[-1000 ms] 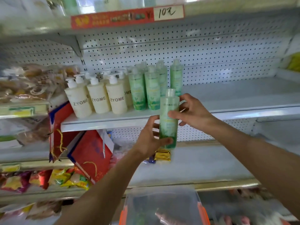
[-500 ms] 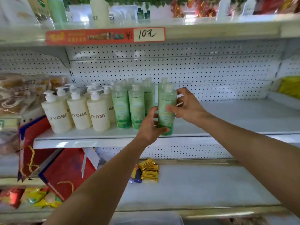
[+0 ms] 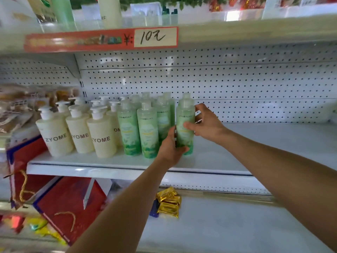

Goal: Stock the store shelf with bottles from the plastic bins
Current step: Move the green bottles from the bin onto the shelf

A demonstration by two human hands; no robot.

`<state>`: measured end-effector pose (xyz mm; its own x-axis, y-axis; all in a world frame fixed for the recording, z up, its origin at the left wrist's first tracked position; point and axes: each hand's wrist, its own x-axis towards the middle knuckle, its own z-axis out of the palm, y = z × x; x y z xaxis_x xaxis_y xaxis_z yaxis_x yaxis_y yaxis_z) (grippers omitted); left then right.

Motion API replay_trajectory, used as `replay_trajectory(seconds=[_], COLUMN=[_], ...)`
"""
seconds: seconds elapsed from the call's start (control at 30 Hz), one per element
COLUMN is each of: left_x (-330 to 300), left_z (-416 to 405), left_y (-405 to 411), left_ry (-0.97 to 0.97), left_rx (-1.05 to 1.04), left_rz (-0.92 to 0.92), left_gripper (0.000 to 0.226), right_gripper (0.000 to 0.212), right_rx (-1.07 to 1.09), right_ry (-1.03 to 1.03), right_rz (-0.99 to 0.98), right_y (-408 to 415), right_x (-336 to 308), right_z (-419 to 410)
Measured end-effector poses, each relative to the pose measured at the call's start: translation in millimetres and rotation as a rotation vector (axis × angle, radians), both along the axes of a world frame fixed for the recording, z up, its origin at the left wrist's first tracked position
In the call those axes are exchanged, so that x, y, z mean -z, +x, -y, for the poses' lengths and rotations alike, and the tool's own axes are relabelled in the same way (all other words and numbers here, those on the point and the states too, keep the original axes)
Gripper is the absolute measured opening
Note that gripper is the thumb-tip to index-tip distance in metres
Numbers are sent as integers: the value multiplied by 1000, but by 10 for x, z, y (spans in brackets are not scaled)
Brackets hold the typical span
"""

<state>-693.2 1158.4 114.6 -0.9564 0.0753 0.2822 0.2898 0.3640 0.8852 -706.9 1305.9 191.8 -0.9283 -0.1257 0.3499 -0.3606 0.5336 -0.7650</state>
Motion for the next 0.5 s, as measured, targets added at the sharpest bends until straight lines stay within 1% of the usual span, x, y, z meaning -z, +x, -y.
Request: replay_trajectory(seconds=[0.27,0.5], left_x=[-22,-62], left_z=[-65,-80], left_y=[-106,-68], left_ry=[-143,-165], left_rx=[-66,-88], left_rz=[-13,0], left_gripper=[86,85], right_gripper=[50,54], right_rx=[-30,-21], right_ry=[17,10], right_rz=[8,26], right_y=[-124,-106], right_x=[-10,-5], right_z=[-21,4])
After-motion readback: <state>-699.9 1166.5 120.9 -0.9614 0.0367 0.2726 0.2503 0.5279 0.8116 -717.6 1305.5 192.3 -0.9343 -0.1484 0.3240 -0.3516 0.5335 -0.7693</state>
